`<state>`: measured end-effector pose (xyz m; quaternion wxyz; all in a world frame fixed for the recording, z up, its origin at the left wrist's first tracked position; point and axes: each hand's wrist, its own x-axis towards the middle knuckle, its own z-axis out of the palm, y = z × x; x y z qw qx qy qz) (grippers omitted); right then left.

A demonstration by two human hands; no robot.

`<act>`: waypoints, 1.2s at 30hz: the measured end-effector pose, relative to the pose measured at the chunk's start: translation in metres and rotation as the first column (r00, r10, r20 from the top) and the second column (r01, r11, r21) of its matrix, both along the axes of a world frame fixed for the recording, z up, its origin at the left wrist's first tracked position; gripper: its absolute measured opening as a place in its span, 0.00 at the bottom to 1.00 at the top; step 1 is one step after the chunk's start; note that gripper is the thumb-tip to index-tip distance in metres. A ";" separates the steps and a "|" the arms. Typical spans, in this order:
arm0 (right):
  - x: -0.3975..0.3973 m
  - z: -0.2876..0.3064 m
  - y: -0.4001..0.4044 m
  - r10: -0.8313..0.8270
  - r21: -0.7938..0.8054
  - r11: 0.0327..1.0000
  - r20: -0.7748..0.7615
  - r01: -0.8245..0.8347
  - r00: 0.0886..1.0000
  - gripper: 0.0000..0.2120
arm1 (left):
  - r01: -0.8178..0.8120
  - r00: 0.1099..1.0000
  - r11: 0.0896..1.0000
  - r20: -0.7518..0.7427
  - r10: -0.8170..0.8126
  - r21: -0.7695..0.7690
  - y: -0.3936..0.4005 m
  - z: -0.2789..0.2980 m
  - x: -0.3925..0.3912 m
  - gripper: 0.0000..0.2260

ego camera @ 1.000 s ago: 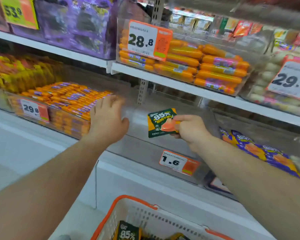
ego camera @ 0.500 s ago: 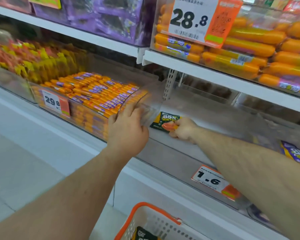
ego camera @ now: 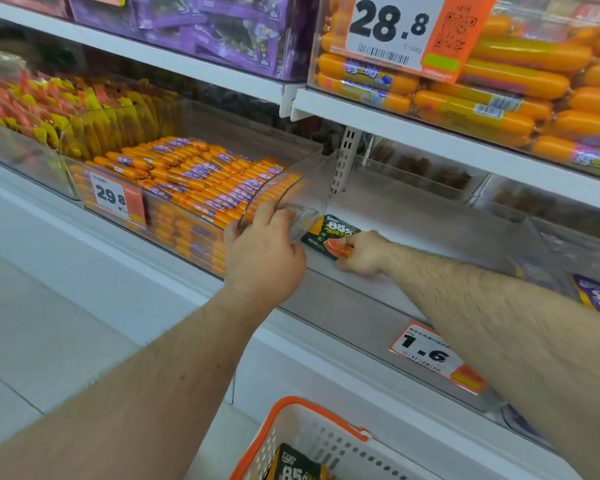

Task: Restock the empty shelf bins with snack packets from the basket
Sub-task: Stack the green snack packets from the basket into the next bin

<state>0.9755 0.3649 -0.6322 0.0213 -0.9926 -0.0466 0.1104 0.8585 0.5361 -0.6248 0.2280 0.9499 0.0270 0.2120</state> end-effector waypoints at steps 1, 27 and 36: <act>-0.001 0.001 0.000 0.003 -0.003 1.000 -0.007 -0.003 1.000 0.25 | 0.001 1.000 1.000 -0.006 -0.001 -0.004 0.000 0.000 0.000 0.22; -0.240 -0.135 -0.069 0.337 0.166 0.887 0.405 -0.431 0.850 0.13 | 0.807 0.283 0.581 -0.932 -0.225 0.105 -0.061 -0.058 -0.091 0.18; -0.264 -0.250 -0.044 -0.218 0.464 0.700 -0.586 0.544 0.780 0.10 | 0.801 0.296 0.592 -0.917 -0.267 0.086 -0.073 -0.068 -0.083 0.18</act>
